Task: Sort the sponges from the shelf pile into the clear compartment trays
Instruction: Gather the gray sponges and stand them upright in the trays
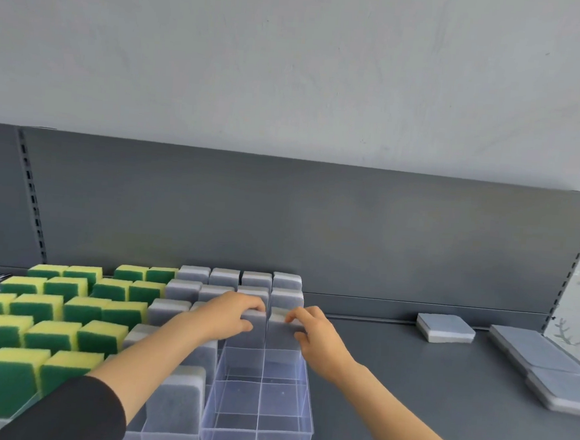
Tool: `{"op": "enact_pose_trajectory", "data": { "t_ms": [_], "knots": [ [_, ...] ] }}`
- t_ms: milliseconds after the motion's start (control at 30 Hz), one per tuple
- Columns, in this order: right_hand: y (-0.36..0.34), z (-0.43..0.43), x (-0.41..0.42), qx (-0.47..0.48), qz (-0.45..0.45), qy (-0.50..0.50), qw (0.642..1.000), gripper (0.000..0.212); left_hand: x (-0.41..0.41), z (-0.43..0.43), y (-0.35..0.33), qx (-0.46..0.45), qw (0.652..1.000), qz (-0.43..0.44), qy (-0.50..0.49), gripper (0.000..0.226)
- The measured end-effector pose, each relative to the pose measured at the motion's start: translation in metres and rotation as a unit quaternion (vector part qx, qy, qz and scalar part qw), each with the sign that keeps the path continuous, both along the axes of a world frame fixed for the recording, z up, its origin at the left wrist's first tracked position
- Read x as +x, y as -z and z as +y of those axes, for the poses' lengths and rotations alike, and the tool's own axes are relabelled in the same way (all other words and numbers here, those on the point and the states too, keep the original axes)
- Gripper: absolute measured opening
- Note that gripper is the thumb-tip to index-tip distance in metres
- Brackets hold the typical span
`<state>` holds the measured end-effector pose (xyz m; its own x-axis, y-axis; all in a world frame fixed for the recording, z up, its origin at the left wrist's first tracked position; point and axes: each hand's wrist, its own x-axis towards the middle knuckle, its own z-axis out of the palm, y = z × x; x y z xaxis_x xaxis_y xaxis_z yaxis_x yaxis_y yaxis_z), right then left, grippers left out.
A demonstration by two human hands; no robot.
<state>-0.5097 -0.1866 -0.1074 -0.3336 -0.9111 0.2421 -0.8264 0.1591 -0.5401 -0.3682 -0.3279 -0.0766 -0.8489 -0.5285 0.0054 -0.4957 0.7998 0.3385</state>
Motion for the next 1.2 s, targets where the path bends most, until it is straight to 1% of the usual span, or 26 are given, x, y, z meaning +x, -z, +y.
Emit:
{"op": "enact_pose_trajectory", "data": {
  "t_ms": [100,300,367,433,567,667,833,1100,1200],
  "knots": [
    [0.007,-0.003,0.0,-0.006,-0.023,0.009,1.0,0.031,0.001,0.001,0.001,0.0,1.0,0.004,-0.006,0.036],
    [0.005,0.0,-0.001,-0.011,-0.038,-0.012,0.999,0.033,0.003,0.005,0.002,0.008,1.0,0.007,-0.015,0.037],
    [0.001,0.008,-0.005,-0.022,-0.041,-0.017,0.999,0.035,0.004,0.007,-0.001,0.01,1.0,0.004,-0.014,0.042],
    [-0.002,0.018,-0.014,-0.039,-0.045,-0.01,0.998,0.038,0.002,0.01,-0.007,0.009,1.0,0.023,-0.003,0.049],
    [0.003,0.047,-0.042,-0.039,-0.056,0.04,0.997,0.032,-0.011,0.025,-0.019,-0.028,0.997,0.076,0.011,0.046],
    [0.013,0.074,-0.064,-0.022,-0.066,0.083,0.994,0.027,-0.032,0.043,-0.024,-0.049,0.995,0.083,0.029,0.043],
    [0.025,0.13,-0.101,-0.005,-0.067,0.151,0.986,0.028,-0.084,0.082,-0.02,-0.05,0.994,0.052,0.078,0.041],
    [0.024,0.226,-0.164,0.002,-0.053,0.257,0.965,0.033,-0.173,0.151,-0.006,-0.017,0.99,0.003,0.143,0.042],
    [0.026,0.254,-0.179,-0.004,-0.061,0.291,0.955,0.036,-0.198,0.172,-0.002,-0.014,0.986,-0.007,0.166,0.042]
  ]
}}
